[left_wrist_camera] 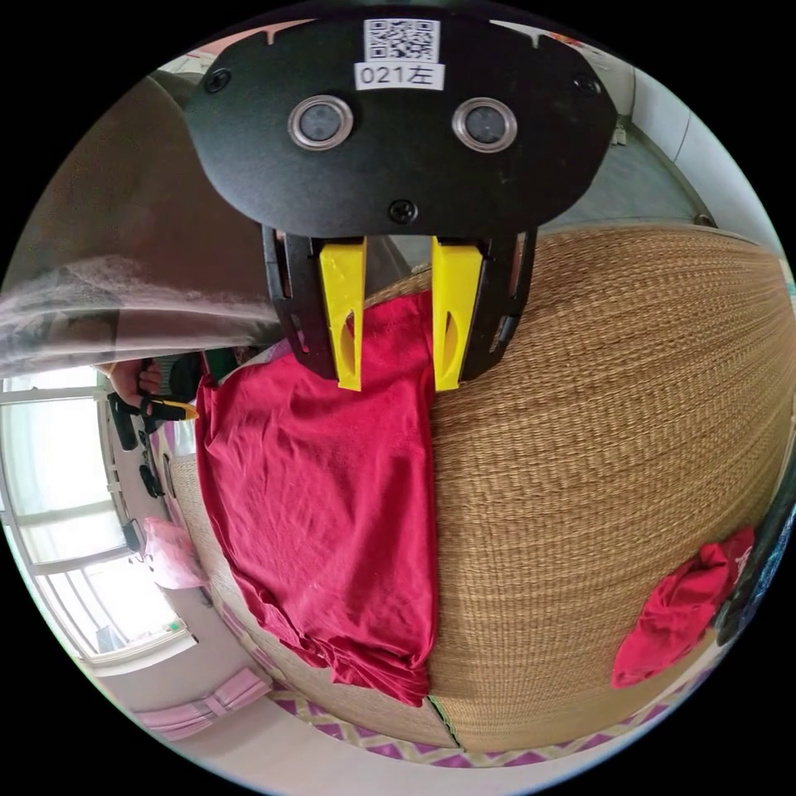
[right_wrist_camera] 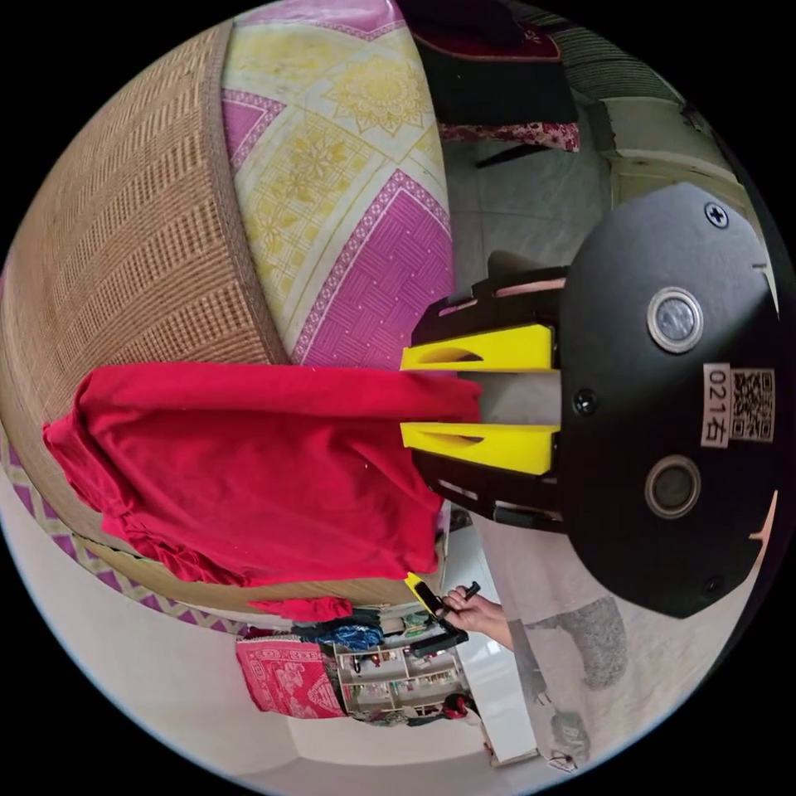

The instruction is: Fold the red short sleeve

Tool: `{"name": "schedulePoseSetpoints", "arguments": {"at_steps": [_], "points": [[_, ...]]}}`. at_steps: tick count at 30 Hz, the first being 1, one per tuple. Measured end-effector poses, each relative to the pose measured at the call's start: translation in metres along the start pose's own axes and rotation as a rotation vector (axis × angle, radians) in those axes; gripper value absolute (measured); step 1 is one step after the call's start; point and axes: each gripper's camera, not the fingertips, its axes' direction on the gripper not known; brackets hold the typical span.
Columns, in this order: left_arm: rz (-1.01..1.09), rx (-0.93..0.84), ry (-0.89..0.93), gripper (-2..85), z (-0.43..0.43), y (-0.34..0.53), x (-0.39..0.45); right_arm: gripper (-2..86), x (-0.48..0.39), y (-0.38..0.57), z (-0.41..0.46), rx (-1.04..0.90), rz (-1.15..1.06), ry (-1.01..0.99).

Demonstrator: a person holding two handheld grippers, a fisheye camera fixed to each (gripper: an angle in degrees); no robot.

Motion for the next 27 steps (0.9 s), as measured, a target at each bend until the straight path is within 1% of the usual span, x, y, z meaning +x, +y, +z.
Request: {"name": "schedulePoseSetpoints", "arguments": {"at_steps": [2, 3, 5, 7, 8, 9, 10, 12, 13, 14, 15, 19, 21, 23, 27], "points": [[-0.001, -0.001, -0.001, 12.2, 0.001, -0.003, 0.0, 9.6, -0.009, -0.003, 0.028, -0.02, -0.016, -0.015], [0.004, -0.006, -0.009, 12.0, 0.002, -0.005, 0.001, 8.9, -0.013, -0.006, 0.044, -0.016, -0.01, 0.01], [0.013, -0.018, -0.018, 11.2, 0.004, -0.01, 0.001, 3.9, -0.009, -0.01, 0.062, -0.005, 0.009, 0.048], [0.026, -0.041, -0.03, 9.2, 0.006, -0.015, -0.002, 1.7, 0.019, -0.01, 0.07, 0.008, 0.048, 0.055], [0.038, -0.089, -0.033, 6.5, 0.012, -0.019, -0.005, 1.4, 0.028, -0.008, 0.069, 0.016, 0.06, 0.037], [0.049, -0.101, -0.022, 2.5, 0.015, -0.02, -0.01, 0.9, 0.049, -0.004, 0.065, 0.042, 0.069, -0.043], [0.052, -0.101, -0.003, 0.5, 0.017, -0.02, -0.013, 0.6, 0.068, -0.001, 0.063, 0.056, 0.07, -0.158], [0.019, -0.111, 0.083, -0.5, 0.025, -0.021, -0.027, 0.3, 0.09, 0.0, 0.069, 0.058, 0.083, -0.293], [0.009, -0.106, 0.097, -0.6, 0.027, -0.021, -0.029, 0.2, 0.1, -0.002, 0.078, 0.057, 0.087, -0.356], [-0.007, -0.097, 0.123, -0.8, 0.03, -0.021, -0.033, 0.1, 0.103, -0.004, 0.083, 0.061, 0.092, -0.368], [-0.024, -0.091, 0.146, -0.9, 0.034, -0.02, -0.036, 0.0, 0.108, -0.01, 0.096, 0.059, 0.106, -0.369], [-0.076, -0.087, 0.195, -1.0, 0.051, -0.018, -0.052, 0.0, 0.117, -0.037, 0.153, 0.021, 0.108, -0.257], [-0.092, -0.081, 0.221, -1.0, 0.057, -0.022, -0.062, 0.0, 0.125, -0.045, 0.175, 0.019, 0.131, -0.254], [-0.062, -0.073, 0.217, -1.0, 0.057, -0.027, -0.061, 0.0, 0.13, -0.05, 0.19, 0.027, 0.146, -0.272], [-0.038, -0.078, 0.217, -1.0, 0.068, -0.034, -0.071, -0.1, 0.135, -0.063, 0.216, 0.032, 0.097, -0.275]]}}
